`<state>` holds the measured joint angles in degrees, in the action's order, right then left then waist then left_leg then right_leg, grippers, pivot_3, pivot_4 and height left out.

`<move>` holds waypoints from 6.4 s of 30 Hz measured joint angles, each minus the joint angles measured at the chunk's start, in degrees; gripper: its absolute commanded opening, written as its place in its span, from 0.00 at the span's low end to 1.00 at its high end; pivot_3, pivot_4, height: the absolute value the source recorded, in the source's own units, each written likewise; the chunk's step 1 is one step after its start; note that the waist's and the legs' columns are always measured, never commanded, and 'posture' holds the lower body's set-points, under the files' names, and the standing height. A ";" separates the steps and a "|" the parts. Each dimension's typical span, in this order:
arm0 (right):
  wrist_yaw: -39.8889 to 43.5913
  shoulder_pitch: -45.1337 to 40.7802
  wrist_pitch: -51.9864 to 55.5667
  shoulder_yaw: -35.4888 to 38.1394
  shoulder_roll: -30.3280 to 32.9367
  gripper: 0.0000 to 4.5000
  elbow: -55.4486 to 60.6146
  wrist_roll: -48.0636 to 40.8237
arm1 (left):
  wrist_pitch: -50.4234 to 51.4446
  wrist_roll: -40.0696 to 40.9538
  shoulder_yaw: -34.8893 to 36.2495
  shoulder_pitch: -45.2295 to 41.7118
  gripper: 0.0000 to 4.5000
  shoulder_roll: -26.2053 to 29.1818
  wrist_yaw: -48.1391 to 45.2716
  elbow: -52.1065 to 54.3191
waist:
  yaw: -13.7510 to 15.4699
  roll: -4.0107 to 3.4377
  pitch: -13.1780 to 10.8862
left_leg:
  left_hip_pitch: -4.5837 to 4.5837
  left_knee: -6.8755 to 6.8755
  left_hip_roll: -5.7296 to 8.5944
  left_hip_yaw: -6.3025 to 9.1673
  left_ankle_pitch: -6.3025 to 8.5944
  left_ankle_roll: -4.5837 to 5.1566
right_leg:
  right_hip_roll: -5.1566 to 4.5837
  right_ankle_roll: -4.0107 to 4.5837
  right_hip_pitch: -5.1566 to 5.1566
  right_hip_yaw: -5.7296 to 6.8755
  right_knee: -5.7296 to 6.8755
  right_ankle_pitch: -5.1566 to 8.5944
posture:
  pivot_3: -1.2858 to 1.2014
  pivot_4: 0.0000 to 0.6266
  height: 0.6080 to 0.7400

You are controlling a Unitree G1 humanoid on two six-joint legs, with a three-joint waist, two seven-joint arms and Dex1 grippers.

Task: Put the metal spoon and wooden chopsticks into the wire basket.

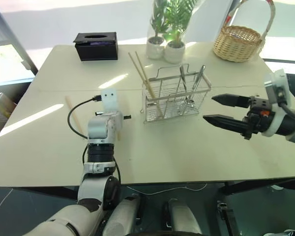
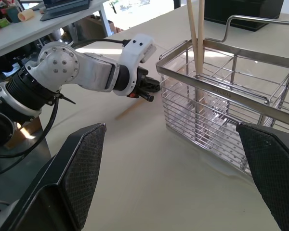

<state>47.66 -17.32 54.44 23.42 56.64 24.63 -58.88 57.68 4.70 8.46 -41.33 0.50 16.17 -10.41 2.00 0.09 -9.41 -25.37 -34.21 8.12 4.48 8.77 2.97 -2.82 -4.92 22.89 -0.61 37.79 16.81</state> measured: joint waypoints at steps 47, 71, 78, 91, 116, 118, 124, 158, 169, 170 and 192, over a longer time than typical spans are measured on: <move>-6.10 3.77 -2.63 2.64 -3.59 1.00 0.87 1.22 | -60.27 23.97 0.95 -12.91 0.01 -1.40 -50.52 -13.13 | 1.67 0.08 -0.06 | -1.07 -0.89 -0.05 -0.09 0.19 0.37 | 0.02 -0.37 0.52 0.06 -0.34 -0.50 | 0.52 0.24 1.00; -9.09 4.75 -4.14 2.67 -4.44 1.00 2.26 0.45 | -68.11 16.95 -5.40 -10.62 0.82 -8.37 -54.32 -21.27 | 1.60 0.08 -0.06 | -1.08 -0.93 -0.05 -0.09 0.20 0.39 | 0.02 -0.39 0.51 0.06 -0.34 -0.52 | 0.52 0.24 1.00; -9.08 4.75 -4.82 2.67 -4.44 1.00 2.22 0.39 | -68.14 16.83 -4.65 -10.76 0.91 -7.87 -52.24 -21.22 | 1.65 0.08 -0.06 | -1.08 -0.95 -0.05 -0.09 0.20 0.40 | 0.02 -0.40 0.51 0.06 -0.34 -0.52 | 0.52 0.24 1.00; -8.60 0.20 -2.48 1.00 -4.28 1.00 2.34 -4.79 | -53.44 9.08 9.42 -28.36 0.91 7.48 -3.77 -28.43 | 0.63 0.09 -0.05 | -1.03 -0.97 -0.05 -0.08 0.20 0.41 | 0.09 -0.52 0.55 0.04 -0.19 -0.58 | 0.52 0.24 1.00; -10.26 -0.43 1.32 -4.63 -1.55 1.00 6.85 -14.29 | 0.83 6.70 19.47 -4.26 0.91 9.49 15.26 -2.10 | 0.48 0.28 -0.05 | -1.06 -1.07 -0.01 -0.11 0.20 0.37 | 0.08 -0.55 0.75 -0.05 0.16 -0.62 | 0.52 0.24 1.00; -10.10 -0.43 1.05 -4.63 -1.54 1.00 6.60 -13.45 | 3.36 5.93 20.25 -4.22 0.91 9.15 16.74 -2.06 | 0.46 0.28 -0.05 | -1.06 -1.08 -0.01 -0.12 0.21 0.37 | 0.07 -0.55 0.73 -0.05 0.16 -0.62 | 0.52 0.24 1.00; -10.05 -0.44 0.11 -4.63 -1.55 1.00 6.56 -11.87 | 5.56 4.64 20.44 -3.93 0.91 9.41 16.56 -1.77 | 0.43 0.26 -0.02 | -1.02 -1.08 -0.01 -0.13 0.21 0.36 | 0.07 -0.55 0.73 -0.06 0.15 -0.62 | 0.52 0.24 1.00; -9.80 0.37 -2.13 -0.92 -1.57 1.00 2.81 -6.96 | -53.08 12.35 4.13 -13.46 0.02 6.30 -34.65 -7.14 | 1.67 0.22 0.03 | -1.08 -0.91 -0.01 -0.67 0.44 0.73 | -0.15 -0.65 0.63 -0.23 -0.69 -0.80 | 0.52 0.24 1.00; -12.47 5.03 -4.54 3.84 -2.78 1.00 4.58 -4.40 | -59.97 20.94 -1.02 -10.96 0.02 -3.78 -51.31 -8.89 | 1.50 0.21 0.03 | -1.08 -1.05 -0.11 -0.68 0.44 0.75 | -0.10 -0.71 0.58 -0.23 -0.54 -0.82 | 0.52 0.24 1.00; -12.75 5.31 -4.57 4.09 -2.79 1.00 4.99 -4.42 | -60.00 21.12 -1.03 -10.61 0.02 -4.31 -51.65 -8.91 | 1.50 0.21 0.03 | -1.08 -1.06 -0.11 -0.68 0.44 0.75 | -0.10 -0.71 0.57 -0.23 -0.54 -0.83 | 0.52 0.24 1.00; -15.18 7.81 -5.06 5.97 -3.80 1.00 7.10 -5.41 | -66.12 16.95 -5.48 -5.63 0.47 -7.38 -54.73 -16.51 | 1.63 0.21 0.03 | -1.07 -1.07 -0.11 -0.68 0.44 0.76 | -0.10 -0.71 0.56 -0.23 -0.54 -0.83 | 0.52 0.24 1.00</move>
<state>32.48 -9.51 49.38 29.39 52.84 31.73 -64.29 -8.44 21.66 2.98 -46.97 -6.88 -38.56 -26.92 3.63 0.30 -9.38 -26.44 -35.28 8.01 3.80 9.20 3.73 -2.92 -5.63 23.45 -0.84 37.25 15.99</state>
